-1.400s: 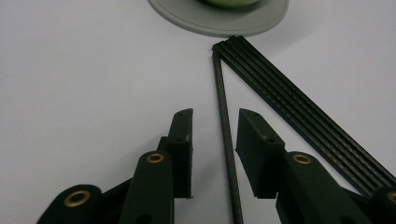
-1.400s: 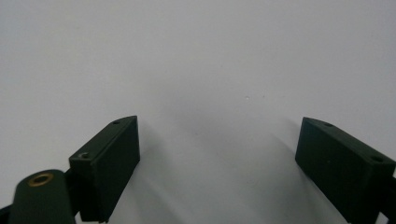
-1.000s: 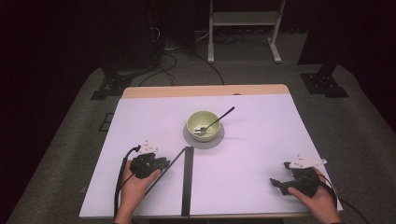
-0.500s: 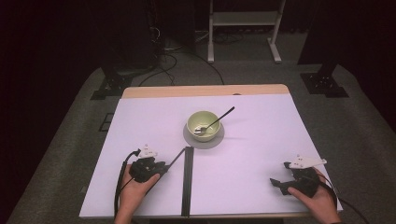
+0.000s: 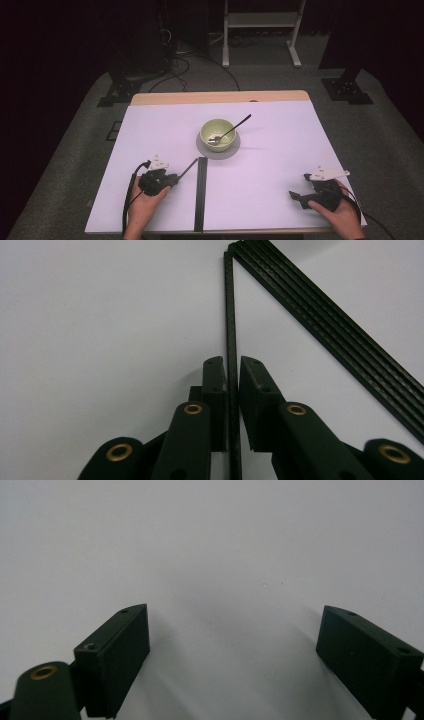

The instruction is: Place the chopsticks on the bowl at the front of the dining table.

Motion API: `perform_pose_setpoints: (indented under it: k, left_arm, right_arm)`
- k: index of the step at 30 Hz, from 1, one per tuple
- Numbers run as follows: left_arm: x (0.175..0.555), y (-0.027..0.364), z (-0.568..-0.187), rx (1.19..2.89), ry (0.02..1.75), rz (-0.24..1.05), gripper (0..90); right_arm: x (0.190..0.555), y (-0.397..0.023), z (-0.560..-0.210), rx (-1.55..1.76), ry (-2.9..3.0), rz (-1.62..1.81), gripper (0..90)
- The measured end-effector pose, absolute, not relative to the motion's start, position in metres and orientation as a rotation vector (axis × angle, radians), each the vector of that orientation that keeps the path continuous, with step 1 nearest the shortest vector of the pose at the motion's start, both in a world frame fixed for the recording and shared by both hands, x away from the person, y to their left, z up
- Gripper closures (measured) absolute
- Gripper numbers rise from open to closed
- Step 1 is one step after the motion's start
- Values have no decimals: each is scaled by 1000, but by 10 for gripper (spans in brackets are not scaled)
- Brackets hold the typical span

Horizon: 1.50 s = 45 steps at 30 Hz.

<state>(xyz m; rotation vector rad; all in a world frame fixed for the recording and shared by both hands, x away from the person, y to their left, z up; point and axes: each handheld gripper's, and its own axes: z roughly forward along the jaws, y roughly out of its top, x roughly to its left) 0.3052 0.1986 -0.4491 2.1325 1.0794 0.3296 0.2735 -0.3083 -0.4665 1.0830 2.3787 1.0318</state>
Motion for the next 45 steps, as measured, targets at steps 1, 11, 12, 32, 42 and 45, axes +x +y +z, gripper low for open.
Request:
perform_pose_setpoints:
  k: [1, 11, 12, 32, 42, 45]
  left_arm:
    - [305, 199, -449, 2131, 1082, 327, 826]
    - [307, 201, -450, 2125, 1088, 316, 855]
    - [307, 201, -450, 2125, 1088, 316, 856]
    - [306, 206, -441, 2084, 1103, 306, 861]
    - [308, 207, -429, 2055, 1115, 307, 862]
    - [309, 208, -427, 2048, 1118, 307, 862]
  right_arm:
    - [273, -308, -466, 1083, 2379, 1032, 122]
    - [273, -308, -467, 1083, 2378, 1032, 121]
    - [273, -308, -467, 1083, 2378, 1032, 121]
    - [273, -308, -467, 1083, 2377, 1032, 122]
    - [273, -308, -467, 1083, 2378, 1032, 122]
    - [273, -308, -467, 1083, 2378, 1032, 122]
